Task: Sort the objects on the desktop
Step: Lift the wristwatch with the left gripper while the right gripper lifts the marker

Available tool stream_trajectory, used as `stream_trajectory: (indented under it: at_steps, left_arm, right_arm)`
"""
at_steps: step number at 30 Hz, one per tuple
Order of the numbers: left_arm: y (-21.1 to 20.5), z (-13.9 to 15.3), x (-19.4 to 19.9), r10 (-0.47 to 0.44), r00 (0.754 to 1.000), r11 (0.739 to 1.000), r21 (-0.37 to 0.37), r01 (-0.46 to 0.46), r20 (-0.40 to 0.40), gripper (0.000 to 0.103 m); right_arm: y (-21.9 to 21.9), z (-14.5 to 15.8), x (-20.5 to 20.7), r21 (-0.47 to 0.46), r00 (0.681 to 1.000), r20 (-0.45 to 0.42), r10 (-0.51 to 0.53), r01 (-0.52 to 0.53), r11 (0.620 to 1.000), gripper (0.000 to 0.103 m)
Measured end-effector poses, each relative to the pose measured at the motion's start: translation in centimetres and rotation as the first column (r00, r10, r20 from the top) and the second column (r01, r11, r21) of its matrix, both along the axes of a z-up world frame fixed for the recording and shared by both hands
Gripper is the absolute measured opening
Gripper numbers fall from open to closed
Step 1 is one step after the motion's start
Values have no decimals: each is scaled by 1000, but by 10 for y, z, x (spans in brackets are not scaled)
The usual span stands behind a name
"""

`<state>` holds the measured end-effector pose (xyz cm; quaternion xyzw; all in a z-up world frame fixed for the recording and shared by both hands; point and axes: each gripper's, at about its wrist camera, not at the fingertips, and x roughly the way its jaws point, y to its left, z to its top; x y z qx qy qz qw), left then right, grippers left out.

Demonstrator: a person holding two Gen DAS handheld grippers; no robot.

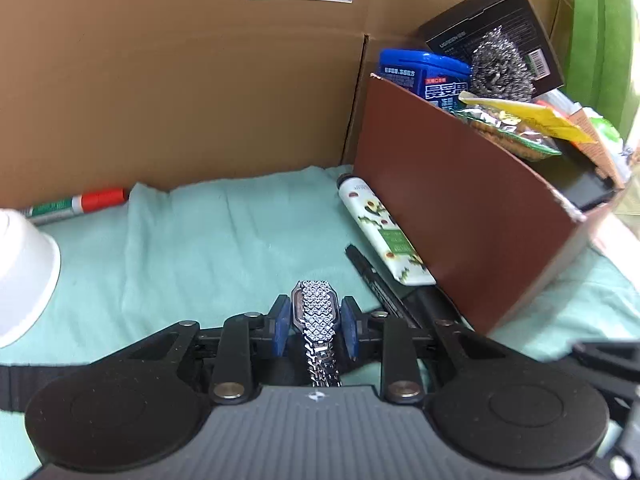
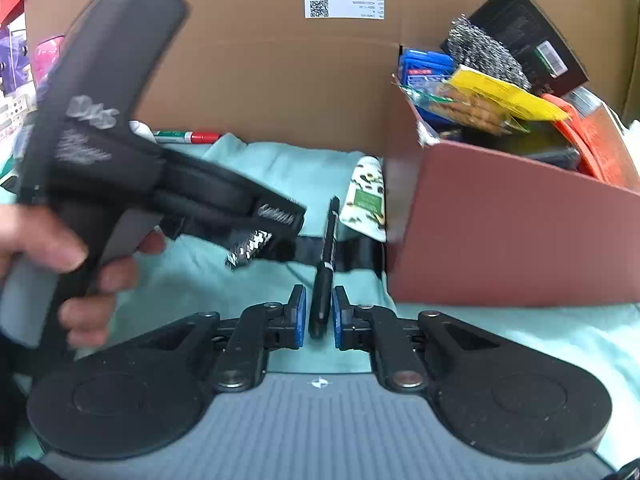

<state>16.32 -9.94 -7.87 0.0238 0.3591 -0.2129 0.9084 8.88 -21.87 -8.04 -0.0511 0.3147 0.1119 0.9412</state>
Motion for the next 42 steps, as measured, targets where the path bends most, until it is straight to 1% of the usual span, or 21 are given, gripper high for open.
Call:
stream_trajectory:
  at_steps: [3, 7, 8, 9, 10, 12, 13, 14, 15, 17, 20, 25, 26, 27, 29, 33, 36, 37, 38, 40, 42]
  left_arm:
    - [11, 3, -16, -42, 999, 999, -2, 42, -5, 28]
    - [5, 2, -22, -42, 999, 999, 26, 41, 7, 29]
    - [1, 2, -22, -42, 999, 998, 37, 41, 14, 28]
    - [-2, 2, -20, -39, 999, 998, 48, 38, 19, 28]
    - [-3, 2, -20, -36, 999, 998, 51, 35, 19, 29]
    - [-3, 1, -18, -41, 999, 998, 45, 40, 18, 29]
    - [-2, 0, -18, -44, 999, 998, 47, 43, 21, 28]
    - [-2, 1, -20, -48, 999, 998, 53, 46, 27, 26]
    - [-2, 1, -21, -47, 998, 997, 56, 45, 31, 25]
    - [0, 3, -25, -46, 999, 998, 36, 46, 21, 20]
    - [6, 6, -31, -45, 999, 999, -10, 45, -16, 20]
    - [10, 15, -45, -30, 1000, 999, -27, 30, 0, 20]
    - [12, 19, -48, -27, 1000, 999, -36, 27, 3, 16]
    - [13, 23, -51, -24, 1000, 999, -45, 24, 10, 0]
    - [14, 36, -57, -26, 999, 997, -77, 29, 32, 0]
    - [6, 62, -70, -36, 991, 997, -58, 44, 130, 0]
    - [0, 66, -74, -41, 987, 999, -16, 44, 157, 0]
    - [-2, 61, -73, -37, 989, 999, -2, 37, 145, 9]
    - [-4, 55, -70, -27, 992, 1000, 16, 26, 127, 27]
    - [-9, 33, -63, 4, 996, 998, 68, -10, 89, 49]
    - [-15, 12, -55, 24, 999, 994, 105, -27, 30, 46]
  right_arm:
    - [0, -2, 10, 2, 1000, -5, 5, -5, 1000, 13]
    - [-4, -5, 20, 31, 1000, -14, 1, 0, 1000, 14]
    - [-3, -4, 23, 34, 1000, -14, 2, -2, 999, 19]
    - [-3, -4, 25, 34, 1000, -15, 3, -2, 999, 31]
    - [-2, -5, 26, 28, 1000, -17, 0, 1, 1000, 32]
    - [-3, -5, 27, 30, 1000, -16, 3, -2, 1000, 32]
    - [-4, -5, 26, 36, 1000, -19, 7, -6, 999, 29]
    - [-6, -4, 25, 39, 1000, -20, 9, -9, 999, 25]
    - [-7, -5, 26, 40, 1000, -22, 14, -13, 999, 16]
    - [-11, -3, 23, 53, 999, -26, 25, -24, 998, 12]
    - [-18, 0, 15, 76, 999, -23, 30, -29, 997, 12]
    - [-27, 15, -5, 96, 999, 28, 45, -47, 994, 11]
    - [-28, 18, -8, 98, 998, 39, 46, -49, 994, 11]
    - [-31, 22, -12, 102, 998, 51, 47, -52, 993, 11]
    - [-36, 32, -20, 112, 995, 83, 47, -56, 992, 11]
    - [-45, 51, -31, 125, 988, 146, 53, -71, 990, 11]
    - [-51, 57, -37, 118, 984, 171, 50, -71, 990, 11]
    - [-53, 56, -37, 117, 984, 169, 48, -69, 991, 11]
    - [-54, 54, -37, 117, 985, 164, 45, -65, 991, 11]
    - [-57, 47, -37, 120, 989, 143, 37, -54, 991, 11]
    - [-57, 41, -37, 129, 992, 125, 33, -49, 990, 11]
